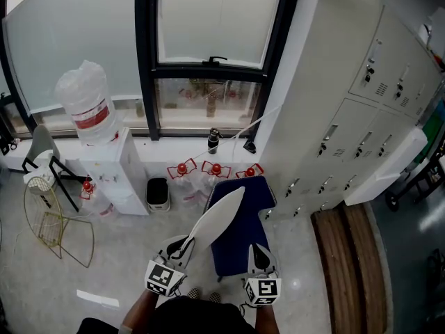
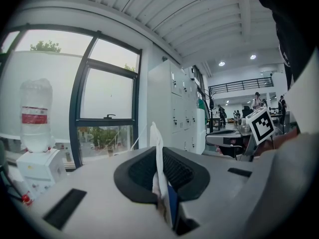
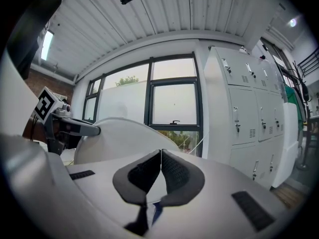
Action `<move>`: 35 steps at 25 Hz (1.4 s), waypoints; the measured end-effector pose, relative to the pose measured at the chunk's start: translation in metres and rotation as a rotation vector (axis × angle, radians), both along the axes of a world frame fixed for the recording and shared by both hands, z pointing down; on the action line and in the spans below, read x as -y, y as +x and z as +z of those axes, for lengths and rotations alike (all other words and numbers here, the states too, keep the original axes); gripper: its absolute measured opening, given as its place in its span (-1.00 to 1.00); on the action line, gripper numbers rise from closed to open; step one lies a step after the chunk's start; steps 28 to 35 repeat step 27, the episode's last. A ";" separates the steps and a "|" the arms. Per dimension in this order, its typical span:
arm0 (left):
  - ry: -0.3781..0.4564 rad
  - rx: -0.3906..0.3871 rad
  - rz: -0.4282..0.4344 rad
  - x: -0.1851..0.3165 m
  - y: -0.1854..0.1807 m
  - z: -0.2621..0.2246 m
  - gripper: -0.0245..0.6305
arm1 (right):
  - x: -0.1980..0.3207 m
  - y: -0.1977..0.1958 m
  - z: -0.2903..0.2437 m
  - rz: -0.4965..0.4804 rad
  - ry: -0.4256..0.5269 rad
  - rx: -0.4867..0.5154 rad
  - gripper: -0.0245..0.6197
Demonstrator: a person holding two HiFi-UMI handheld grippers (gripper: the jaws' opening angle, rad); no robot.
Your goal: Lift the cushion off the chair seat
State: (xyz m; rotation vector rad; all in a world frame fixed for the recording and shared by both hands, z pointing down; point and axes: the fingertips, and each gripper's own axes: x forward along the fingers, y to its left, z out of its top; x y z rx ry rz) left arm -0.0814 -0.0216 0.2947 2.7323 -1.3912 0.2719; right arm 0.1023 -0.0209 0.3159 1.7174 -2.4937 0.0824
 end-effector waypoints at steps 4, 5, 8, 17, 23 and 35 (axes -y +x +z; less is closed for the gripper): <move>0.000 -0.004 0.001 0.002 0.000 0.000 -0.81 | 0.002 0.000 0.000 -0.003 0.000 0.008 -0.84; -0.001 -0.004 0.005 0.003 0.001 0.000 -0.81 | 0.003 -0.001 0.000 -0.002 0.000 0.010 -0.84; -0.003 0.002 0.013 0.004 0.001 0.001 -0.81 | 0.004 -0.001 0.002 0.001 -0.002 0.010 -0.84; -0.014 -0.002 0.021 0.009 0.001 0.003 -0.82 | 0.007 0.000 0.004 0.015 -0.009 0.014 -0.84; -0.016 0.000 0.028 0.011 -0.001 0.004 -0.82 | 0.008 -0.003 0.005 0.016 -0.013 0.017 -0.84; -0.021 -0.007 0.027 0.012 -0.004 0.004 -0.82 | 0.008 -0.005 0.006 0.019 -0.016 0.018 -0.84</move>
